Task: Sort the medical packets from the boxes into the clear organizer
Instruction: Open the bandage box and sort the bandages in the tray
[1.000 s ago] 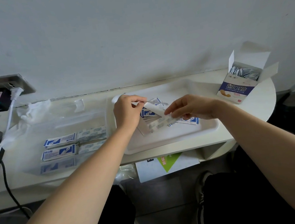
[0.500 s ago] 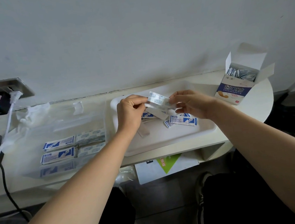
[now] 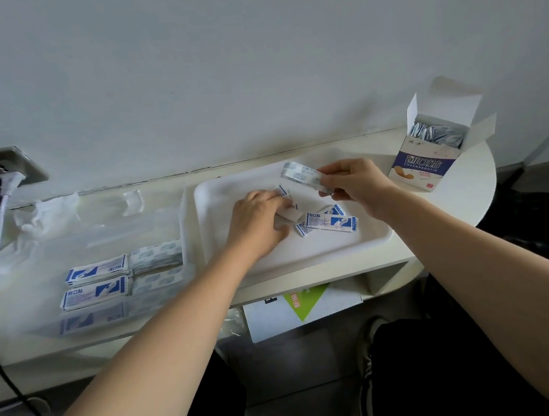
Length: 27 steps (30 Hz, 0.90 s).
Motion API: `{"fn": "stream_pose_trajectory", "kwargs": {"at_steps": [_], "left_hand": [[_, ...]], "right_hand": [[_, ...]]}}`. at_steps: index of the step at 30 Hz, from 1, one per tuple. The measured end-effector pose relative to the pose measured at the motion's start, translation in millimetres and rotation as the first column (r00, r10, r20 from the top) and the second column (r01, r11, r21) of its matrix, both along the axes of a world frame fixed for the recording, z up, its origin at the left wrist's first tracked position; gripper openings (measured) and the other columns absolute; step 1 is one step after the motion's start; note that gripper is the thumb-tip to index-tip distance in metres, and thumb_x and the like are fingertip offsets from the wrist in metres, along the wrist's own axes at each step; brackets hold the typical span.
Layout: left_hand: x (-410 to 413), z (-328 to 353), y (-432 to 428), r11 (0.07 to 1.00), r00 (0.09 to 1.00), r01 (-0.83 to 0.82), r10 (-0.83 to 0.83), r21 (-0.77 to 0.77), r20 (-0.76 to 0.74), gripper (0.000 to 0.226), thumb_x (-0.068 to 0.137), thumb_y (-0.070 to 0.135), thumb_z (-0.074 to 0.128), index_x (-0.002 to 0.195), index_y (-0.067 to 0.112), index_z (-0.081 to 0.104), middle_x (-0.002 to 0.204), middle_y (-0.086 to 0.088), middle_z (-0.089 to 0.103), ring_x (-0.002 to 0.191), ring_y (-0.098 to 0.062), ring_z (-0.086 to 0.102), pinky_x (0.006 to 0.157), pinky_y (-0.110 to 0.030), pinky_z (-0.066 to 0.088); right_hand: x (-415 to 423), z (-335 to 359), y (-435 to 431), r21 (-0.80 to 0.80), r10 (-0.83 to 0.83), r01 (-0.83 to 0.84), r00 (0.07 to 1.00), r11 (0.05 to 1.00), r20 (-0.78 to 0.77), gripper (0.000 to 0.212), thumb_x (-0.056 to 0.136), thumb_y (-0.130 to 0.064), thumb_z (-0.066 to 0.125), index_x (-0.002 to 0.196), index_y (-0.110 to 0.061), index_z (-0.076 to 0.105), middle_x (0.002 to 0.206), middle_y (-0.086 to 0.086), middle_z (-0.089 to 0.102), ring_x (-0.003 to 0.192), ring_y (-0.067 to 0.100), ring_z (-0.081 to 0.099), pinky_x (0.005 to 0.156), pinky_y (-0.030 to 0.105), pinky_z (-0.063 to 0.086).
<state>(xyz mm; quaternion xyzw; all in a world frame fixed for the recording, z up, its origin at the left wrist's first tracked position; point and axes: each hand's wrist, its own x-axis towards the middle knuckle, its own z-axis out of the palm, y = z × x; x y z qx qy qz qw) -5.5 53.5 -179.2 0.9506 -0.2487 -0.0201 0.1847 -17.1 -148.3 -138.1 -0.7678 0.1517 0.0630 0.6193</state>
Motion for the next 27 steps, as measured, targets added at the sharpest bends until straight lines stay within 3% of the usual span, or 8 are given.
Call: {"fn": "stream_pose_trajectory", "kwargs": {"at_steps": [2, 5, 9, 12, 18, 22, 25, 27], "left_hand": [[3.2, 0.1, -1.7, 0.997, 0.996, -0.032, 0.038, -0.076, 0.076, 0.028, 0.079, 0.021, 0.066, 0.105, 0.027, 0.072, 0.107, 0.003, 0.069, 0.106, -0.026, 0.058, 0.086, -0.034, 0.044], [5.7, 4.6, -2.0, 0.963, 0.986, -0.107, 0.134, -0.247, 0.095, 0.016, 0.084, 0.021, 0.066, 0.096, 0.022, 0.076, 0.094, -0.002, 0.074, 0.093, -0.028, 0.063, 0.080, -0.033, 0.047], [8.9, 23.2, -0.8, 0.785, 0.937, -0.336, 0.335, -0.520, -0.099, 0.017, 0.089, 0.031, 0.064, 0.091, 0.019, 0.076, 0.087, 0.000, 0.074, 0.084, -0.018, 0.066, 0.074, -0.029, 0.048], [12.7, 24.9, -0.1, 0.683, 0.913, -0.407, 0.317, -0.606, -0.256, 0.012, 0.088, 0.022, 0.065, 0.090, 0.018, 0.075, 0.083, 0.003, 0.073, 0.079, -0.013, 0.067, 0.080, -0.033, 0.053], [15.4, 16.4, 2.7, 0.684, 0.901, -0.423, 0.248, -0.595, -0.355, 0.006, 0.084, 0.017, 0.070, 0.088, 0.019, 0.074, 0.087, -0.002, 0.075, 0.074, -0.007, 0.066, 0.083, -0.030, 0.054], [10.0, 22.8, -1.9, 0.741, 0.914, -0.343, 0.120, -0.578, -0.388, 0.009, 0.083, 0.016, 0.073, 0.092, 0.016, 0.076, 0.087, 0.000, 0.074, 0.071, 0.000, 0.065, 0.072, -0.016, 0.049], [6.2, 25.8, -3.9, 0.780, 0.906, -0.270, 0.007, -0.565, -0.423, 0.006, 0.086, 0.023, 0.070, 0.087, 0.022, 0.076, 0.080, 0.004, 0.074, 0.071, -0.003, 0.065, 0.069, -0.019, 0.048], [5.8, 24.8, -2.5, 0.796, 0.898, -0.275, 0.012, -0.540, -0.440, 0.028, 0.089, 0.038, 0.063, 0.081, 0.014, 0.075, 0.066, -0.003, 0.067, 0.062, -0.010, 0.057, 0.066, -0.028, 0.044]], "right_hand": [[0.1, 0.8, -0.9, 0.014, -0.013, 0.013, 1.000, 1.000, -0.010, 0.015, 0.088, -0.004, 0.063, 0.102, -0.007, 0.064, 0.082, 0.007, 0.067, 0.062, 0.008, 0.065, 0.061, 0.019, 0.049], [-0.1, 3.4, -2.7, 0.040, -0.013, 0.013, 1.000, 0.999, 0.006, 0.010, 0.090, -0.004, 0.058, 0.087, -0.014, 0.061, 0.079, 0.005, 0.065, 0.067, 0.013, 0.062, 0.063, 0.020, 0.046], [-1.7, 4.6, -1.4, 0.010, 0.056, -0.056, 0.997, 0.998, 0.051, 0.017, 0.089, -0.003, 0.052, 0.079, -0.015, 0.060, 0.075, 0.005, 0.061, 0.067, 0.015, 0.057, 0.061, 0.021, 0.043], [-2.7, 4.5, 1.1, -0.037, 0.109, -0.107, 0.993, 0.994, 0.054, 0.017, 0.087, -0.001, 0.051, 0.080, -0.013, 0.060, 0.070, 0.004, 0.059, 0.063, 0.014, 0.054, 0.058, 0.021, 0.041], [-5.0, 4.2, 0.8, -0.146, 0.152, -0.138, 0.984, 0.980, 0.091, 0.017, 0.087, 0.000, 0.053, 0.080, -0.013, 0.062, 0.068, 0.003, 0.060, 0.056, 0.006, 0.053, 0.055, 0.019, 0.040], [-6.6, 3.2, 4.1, -0.330, 0.333, -0.283, 0.937, 0.901, 0.105, 0.013, 0.084, -0.006, 0.062, 0.085, -0.018, 0.068, 0.091, 0.004, 0.070, 0.064, 0.006, 0.054, 0.060, 0.025, 0.044], [-7.9, 2.5, 9.9, -0.464, 0.427, -0.314, 0.890, 0.828, 0.161, 0.014, 0.083, -0.007, 0.064, 0.086, -0.018, 0.072, 0.070, -0.012, 0.063, 0.055, -0.002, 0.051, 0.053, 0.013, 0.038], [-6.6, 0.6, 10.6, -0.489, 0.410, -0.273, 0.890, 0.828, 0.199, 0.014, 0.081, -0.012, 0.066, 0.085, -0.025, 0.071, 0.065, -0.012, 0.062, 0.057, 0.002, 0.056, 0.054, 0.020, 0.045]]}}
